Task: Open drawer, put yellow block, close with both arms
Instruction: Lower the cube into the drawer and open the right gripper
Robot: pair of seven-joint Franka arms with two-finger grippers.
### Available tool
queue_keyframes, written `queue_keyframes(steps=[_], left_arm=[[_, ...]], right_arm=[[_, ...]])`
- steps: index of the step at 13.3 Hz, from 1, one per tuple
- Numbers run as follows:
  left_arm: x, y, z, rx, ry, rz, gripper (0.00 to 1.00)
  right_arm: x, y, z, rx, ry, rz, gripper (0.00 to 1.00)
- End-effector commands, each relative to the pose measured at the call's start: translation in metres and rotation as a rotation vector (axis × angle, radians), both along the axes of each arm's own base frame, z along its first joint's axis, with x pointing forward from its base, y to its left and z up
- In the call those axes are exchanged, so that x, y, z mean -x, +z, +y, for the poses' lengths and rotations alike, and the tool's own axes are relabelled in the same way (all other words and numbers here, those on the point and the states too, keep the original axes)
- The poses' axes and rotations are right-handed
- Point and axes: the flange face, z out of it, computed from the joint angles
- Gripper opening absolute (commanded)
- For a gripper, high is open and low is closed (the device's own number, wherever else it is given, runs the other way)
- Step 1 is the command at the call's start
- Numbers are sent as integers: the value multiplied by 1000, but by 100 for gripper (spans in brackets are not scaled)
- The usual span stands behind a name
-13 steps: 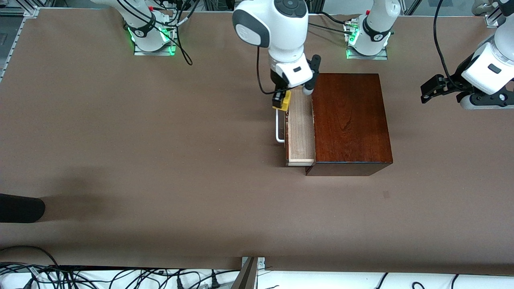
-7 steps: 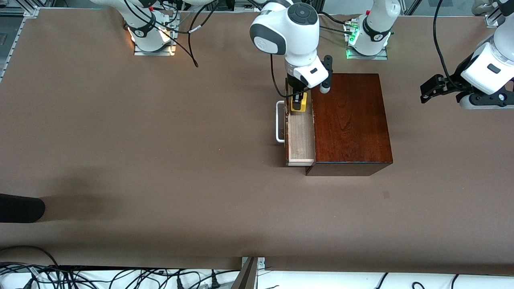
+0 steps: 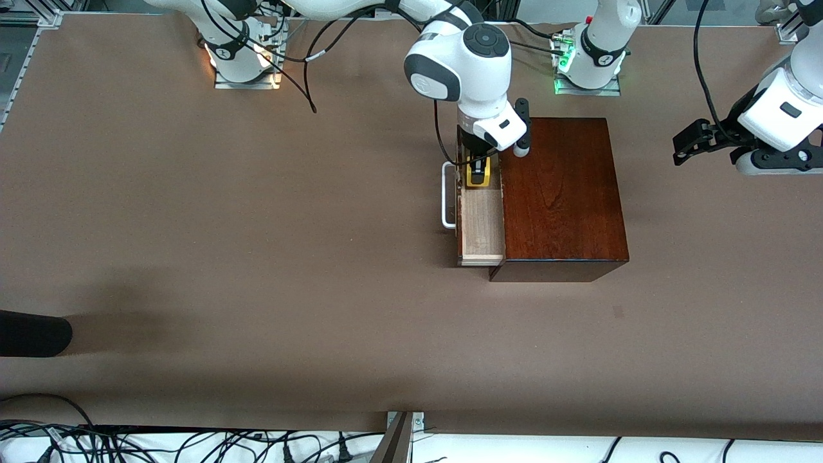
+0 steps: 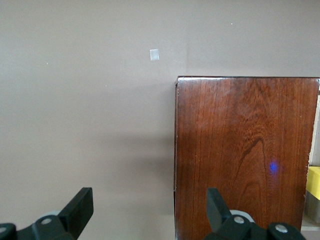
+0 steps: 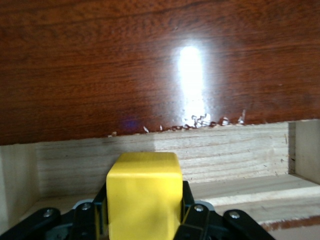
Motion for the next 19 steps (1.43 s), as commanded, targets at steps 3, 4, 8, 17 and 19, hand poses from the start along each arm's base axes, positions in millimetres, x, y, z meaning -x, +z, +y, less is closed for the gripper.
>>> queue_keyframes(steps=[3, 4, 8, 17, 19], left_arm=[[3, 5, 0, 21, -20, 7, 100], [3, 5, 0, 21, -20, 7, 100], [4, 4, 0, 21, -20, 9, 100], [2, 6, -3, 21, -24, 3, 100], [2, 6, -4, 21, -26, 3, 100]], right_arm=[[-4, -15, 6, 13, 42, -26, 0], [-4, -19, 6, 19, 51, -25, 0], [-7, -25, 3, 36, 67, -26, 4], [-17, 31, -9, 3, 8, -26, 100], [-33, 96, -33, -73, -61, -16, 100]])
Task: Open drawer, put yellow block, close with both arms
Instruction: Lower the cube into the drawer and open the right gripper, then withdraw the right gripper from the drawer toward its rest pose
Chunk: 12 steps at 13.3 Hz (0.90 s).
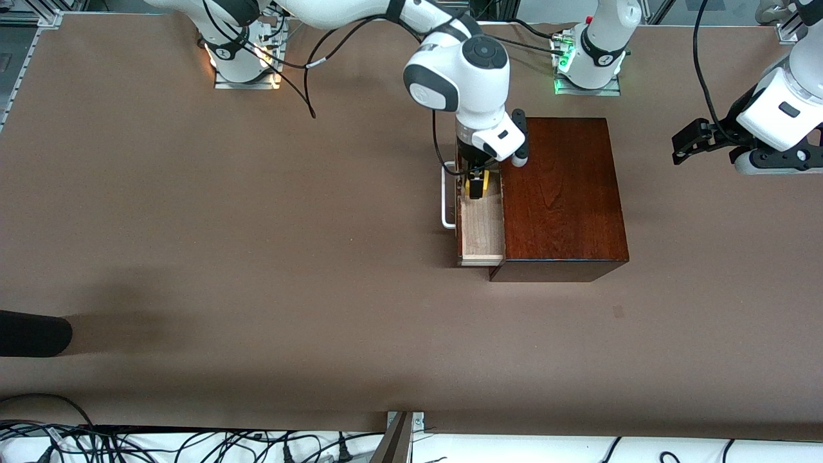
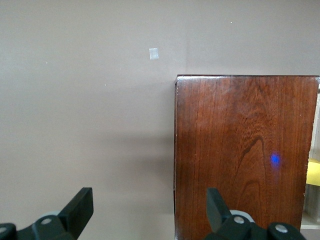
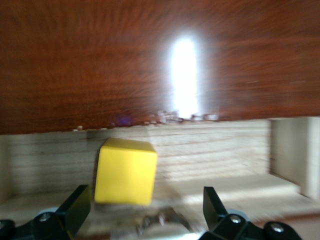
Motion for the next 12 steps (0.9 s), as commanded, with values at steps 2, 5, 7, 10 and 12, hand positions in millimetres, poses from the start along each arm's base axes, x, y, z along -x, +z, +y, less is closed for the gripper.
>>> queue_keyframes(steps=[2, 5, 7, 10, 12], left_arm=[[2, 6, -2, 22, -23, 1, 100], [2, 6, -5, 21, -23, 0, 100], [2, 12, -10, 25, -26, -9, 100], [10, 18, -55, 84, -100, 28, 100], [18, 10, -108, 95, -202, 55, 100]], right_arm=[[-49, 128, -74, -132, -147, 13, 100], [-109, 184, -171, -123, -295, 7, 100], [-145, 209, -234, -131, -393, -18, 100], [-173, 237, -325, -132, -540, 26, 100], [-190, 247, -392, -188, -653, 125, 100]])
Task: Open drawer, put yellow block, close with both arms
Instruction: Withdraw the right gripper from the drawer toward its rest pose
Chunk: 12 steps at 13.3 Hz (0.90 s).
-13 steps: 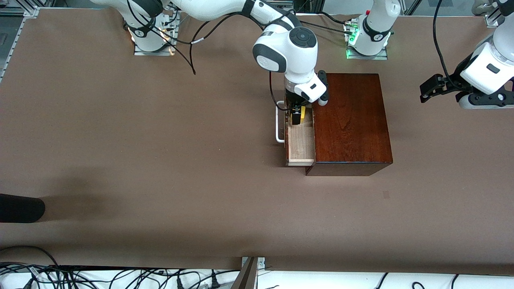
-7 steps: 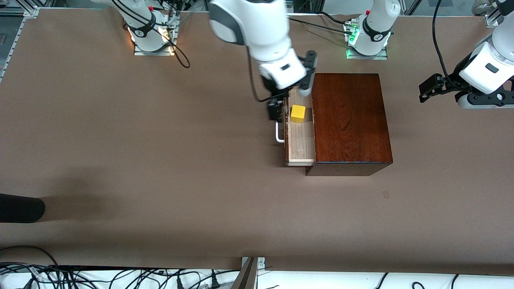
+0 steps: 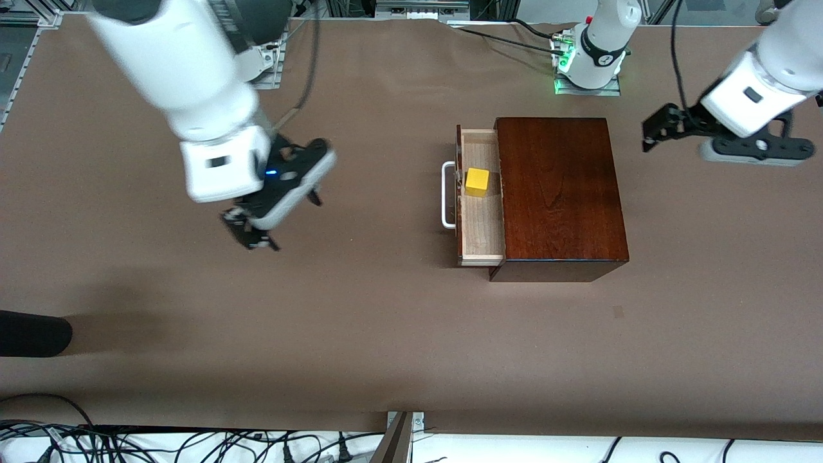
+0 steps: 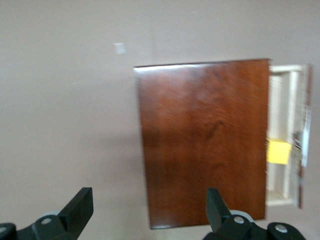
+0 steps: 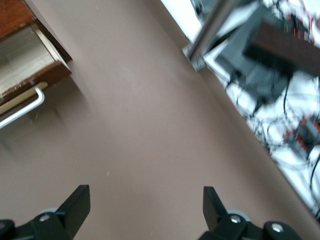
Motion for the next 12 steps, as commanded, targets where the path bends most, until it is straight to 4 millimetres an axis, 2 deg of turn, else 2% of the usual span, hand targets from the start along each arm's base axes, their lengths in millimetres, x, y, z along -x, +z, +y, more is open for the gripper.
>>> queue_keyframes(steps=[1, 3, 5, 8, 10, 12], left_arm=[[6, -9, -62, 24, -136, 42, 100], [10, -27, -103, 33, -234, 69, 100], [6, -56, -162, 84, -469, 116, 100], [6, -104, -241, 179, -694, 161, 100], [15, -136, -293, 176, -782, 103, 100], [28, -190, -358, 175, -884, 29, 100]], right_arm=[[-10, 12, -83, -83, -138, 100, 100], [-2, 13, -134, -82, -262, 153, 100], [19, 8, -177, -51, -397, 178, 100], [48, -5, -216, -28, -561, 227, 100], [60, -13, -242, -18, -637, 245, 100], [66, -13, -261, -13, -669, 255, 100]])
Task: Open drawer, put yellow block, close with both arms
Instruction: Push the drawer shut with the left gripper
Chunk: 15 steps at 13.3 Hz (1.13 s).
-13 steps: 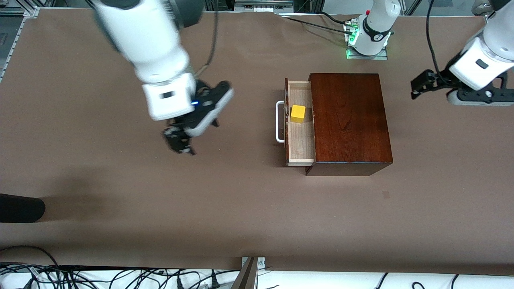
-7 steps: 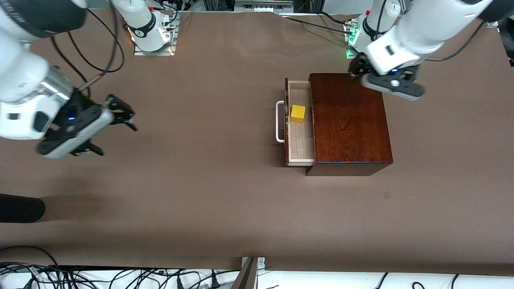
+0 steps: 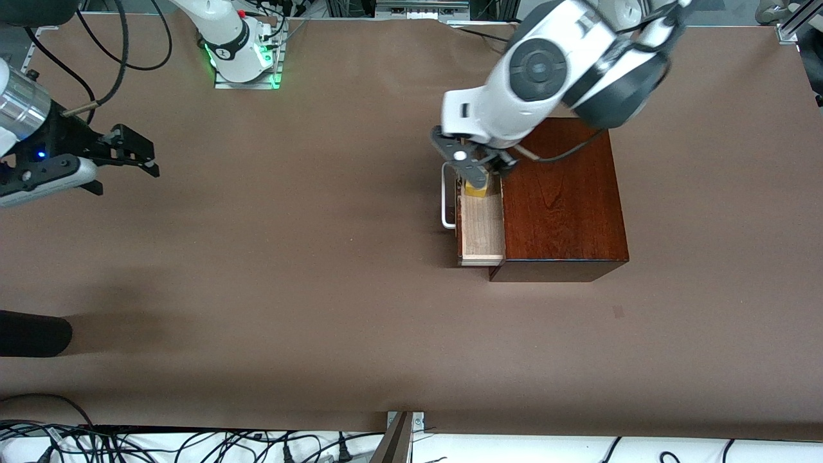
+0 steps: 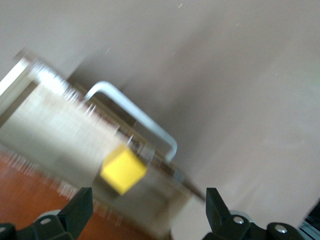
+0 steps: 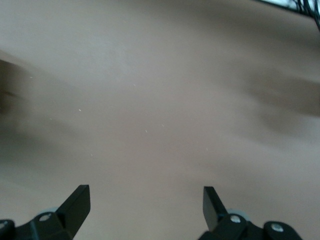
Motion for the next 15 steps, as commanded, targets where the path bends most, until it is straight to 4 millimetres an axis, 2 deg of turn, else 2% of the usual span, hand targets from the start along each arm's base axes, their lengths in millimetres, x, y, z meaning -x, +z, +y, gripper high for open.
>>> queue_keyframes(steps=[1, 2, 4, 6, 9, 13, 15], left_arm=[[6, -59, -67, 20, -150, -102, 100], [4, -83, -75, 15, -201, -130, 100], [12, -120, -92, -1, -298, -148, 100], [9, -146, -91, -11, -457, -161, 100], [8, -164, -76, -17, -620, -128, 100], [8, -180, -43, -170, -648, -10, 100], [6, -176, -28, -221, -637, 47, 100]], right_arm=[[19, -5, -19, 8, -54, 6, 100], [20, -9, -21, 25, -53, 14, 100], [19, -14, -22, 30, -68, 26, 100], [18, -15, -21, 32, -67, 27, 100], [16, -18, -21, 66, -73, 26, 100], [12, -19, -17, 59, -87, 32, 100], [9, -19, -17, 63, -83, 30, 100]])
